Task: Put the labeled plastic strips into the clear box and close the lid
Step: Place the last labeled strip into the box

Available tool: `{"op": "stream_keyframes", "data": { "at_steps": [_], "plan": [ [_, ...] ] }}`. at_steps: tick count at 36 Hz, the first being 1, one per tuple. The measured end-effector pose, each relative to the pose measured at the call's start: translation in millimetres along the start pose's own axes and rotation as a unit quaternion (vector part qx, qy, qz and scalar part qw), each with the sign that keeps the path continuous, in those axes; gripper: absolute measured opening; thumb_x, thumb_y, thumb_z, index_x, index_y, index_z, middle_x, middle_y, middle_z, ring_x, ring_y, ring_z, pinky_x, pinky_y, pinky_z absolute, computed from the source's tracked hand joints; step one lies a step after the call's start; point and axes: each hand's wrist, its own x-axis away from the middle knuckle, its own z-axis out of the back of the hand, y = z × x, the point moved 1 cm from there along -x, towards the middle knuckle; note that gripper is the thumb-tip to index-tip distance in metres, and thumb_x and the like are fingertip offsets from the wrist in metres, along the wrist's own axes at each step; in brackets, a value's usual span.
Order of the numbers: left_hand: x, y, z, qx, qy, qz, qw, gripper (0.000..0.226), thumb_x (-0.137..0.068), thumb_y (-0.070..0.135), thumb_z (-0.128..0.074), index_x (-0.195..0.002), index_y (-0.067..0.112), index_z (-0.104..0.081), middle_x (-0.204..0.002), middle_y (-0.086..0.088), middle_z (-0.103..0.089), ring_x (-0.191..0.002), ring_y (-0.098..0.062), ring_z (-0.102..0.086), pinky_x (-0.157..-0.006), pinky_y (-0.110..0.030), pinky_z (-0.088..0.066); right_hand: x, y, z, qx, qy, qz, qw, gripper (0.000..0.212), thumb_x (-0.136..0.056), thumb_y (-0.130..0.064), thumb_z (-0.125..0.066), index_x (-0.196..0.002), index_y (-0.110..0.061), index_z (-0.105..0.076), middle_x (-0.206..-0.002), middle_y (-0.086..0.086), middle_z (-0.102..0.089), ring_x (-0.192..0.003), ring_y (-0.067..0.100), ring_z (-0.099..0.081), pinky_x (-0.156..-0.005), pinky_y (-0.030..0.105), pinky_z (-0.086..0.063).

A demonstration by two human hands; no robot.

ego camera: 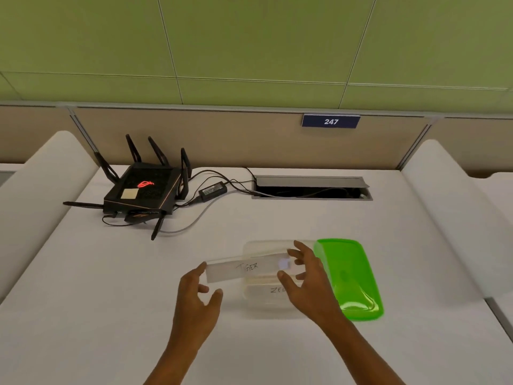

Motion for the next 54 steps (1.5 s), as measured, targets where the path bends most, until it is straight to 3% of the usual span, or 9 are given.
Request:
{"op": "stream_keyframes", "data": {
  "at_steps": [4, 7, 12, 17, 22, 27, 32, 38, 54],
  "plan": [
    [-0.7, 8.3, -30.2, -0.033, -0.033, -0.018, 0.999, 0.067, -0.091, 0.012, -0.073, -0.147, 0.035, -0.045, -0.135, 0.009, -0.045, -0.110, -0.009, -0.055, -0.080, -0.023, -0.050, -1.9, 21.6, 24.2, 0.013, 0.023, -0.020, 0.999, 0.080, -0.086, -0.024, -0.080, -0.153, -0.027, -0.036, -0.132, -0.017, -0.058, -0.114, 0.003, -0.050, -0.079, 0.016, -0.048],
    [-2.0, 9.7, -47.1, -0.058, -0.051, -0.020, 0.997, 0.069, -0.089, 0.014, -0.074, -0.148, 0.033, -0.045, -0.142, 0.007, -0.042, -0.117, -0.015, -0.051, -0.094, -0.037, -0.055, -2.9, 34.8, 35.7, 0.027, 0.034, -0.031, 0.999, 0.080, -0.085, -0.026, -0.080, -0.152, -0.028, -0.037, -0.131, -0.017, -0.059, -0.110, 0.002, -0.050, -0.079, 0.023, -0.051],
    [-4.5, 10.6, -68.1, -0.117, -0.073, -0.009, 0.990, 0.068, -0.089, 0.020, -0.076, -0.150, 0.028, -0.047, -0.156, 0.003, -0.036, -0.145, -0.023, -0.029, -0.114, -0.048, -0.045, -3.5, 51.7, 47.1, 0.038, 0.030, -0.064, 0.997, 0.081, -0.085, -0.028, -0.081, -0.152, -0.026, -0.036, -0.128, -0.017, -0.059, -0.105, -0.005, -0.047, -0.084, 0.033, -0.053],
    [-8.5, 9.1, -78.6, -0.168, -0.081, -0.010, 0.982, 0.068, -0.087, 0.021, -0.078, -0.149, 0.024, -0.050, -0.161, -0.002, -0.031, -0.148, -0.027, -0.021, -0.117, -0.049, -0.039, -0.9, 59.2, 50.8, 0.055, 0.001, -0.076, 0.996, 0.083, -0.087, -0.030, -0.079, -0.154, -0.025, -0.031, -0.127, -0.018, -0.058, -0.099, 0.000, -0.049, -0.075, 0.012, -0.040],
    [-11.9, 7.2, -85.9, -0.205, -0.098, -0.008, 0.974, 0.069, -0.087, 0.025, -0.077, -0.150, 0.023, -0.049, -0.165, -0.002, -0.024, -0.152, -0.026, -0.016, -0.121, -0.046, -0.034, -2.6, 67.6, 50.1, 0.058, -0.029, -0.104, 0.992, 0.087, -0.085, -0.035, -0.080, -0.155, -0.027, -0.029, -0.125, -0.019, -0.055, -0.102, 0.012, -0.051, -0.087, 0.024, -0.043],
    [-12.8, 6.5, -90.8, -0.223, -0.129, 0.007, 0.966, 0.070, -0.088, 0.021, -0.074, -0.151, 0.022, -0.046, -0.167, -0.002, -0.018, -0.156, -0.024, -0.009, -0.122, -0.045, -0.031, -7.5, 71.8, 48.8, 0.073, -0.061, -0.120, 0.988, 0.089, -0.085, -0.041, -0.077, -0.156, -0.028, -0.025, -0.142, -0.005, -0.058, -0.092, 0.016, -0.056, -0.095, 0.034, -0.051],
    [-15.0, 8.1, -92.5, -0.234, -0.147, 0.022, 0.961, 0.073, -0.088, 0.018, -0.073, -0.154, 0.020, -0.042, -0.168, -0.003, -0.014, -0.157, -0.025, -0.007, -0.123, -0.044, -0.030, -10.2, 70.8, 46.8, 0.092, -0.088, -0.131, 0.983, 0.090, -0.088, -0.041, -0.075, -0.159, -0.026, -0.021, -0.148, 0.002, -0.054, -0.132, 0.024, -0.056, -0.106, 0.035, -0.045],
    [-21.8, 5.8, -94.1, -0.264, -0.176, 0.035, 0.948, 0.070, -0.089, 0.024, -0.070, -0.153, 0.020, -0.041, -0.167, -0.005, -0.018, -0.157, -0.027, -0.008, -0.123, -0.045, -0.031, -13.3, 72.3, 43.5, 0.115, -0.112, -0.151, 0.975, 0.094, -0.089, -0.044, -0.073, -0.162, -0.023, -0.018, -0.153, 0.007, -0.052, -0.140, 0.025, -0.051, -0.113, 0.037, -0.042],
    [-27.7, 9.3, -99.8, -0.305, -0.240, 0.088, 0.918, 0.080, -0.082, 0.014, -0.070, -0.153, 0.015, -0.035, -0.161, -0.008, -0.019, -0.154, -0.027, -0.016, -0.121, -0.038, -0.037, -20.5, 72.5, 34.0, 0.207, -0.117, -0.186, 0.953, 0.086, -0.090, -0.058, -0.064, -0.158, -0.022, -0.026, -0.145, 0.009, -0.060, -0.135, 0.029, -0.056, -0.108, 0.043, -0.047]
  ]
}}
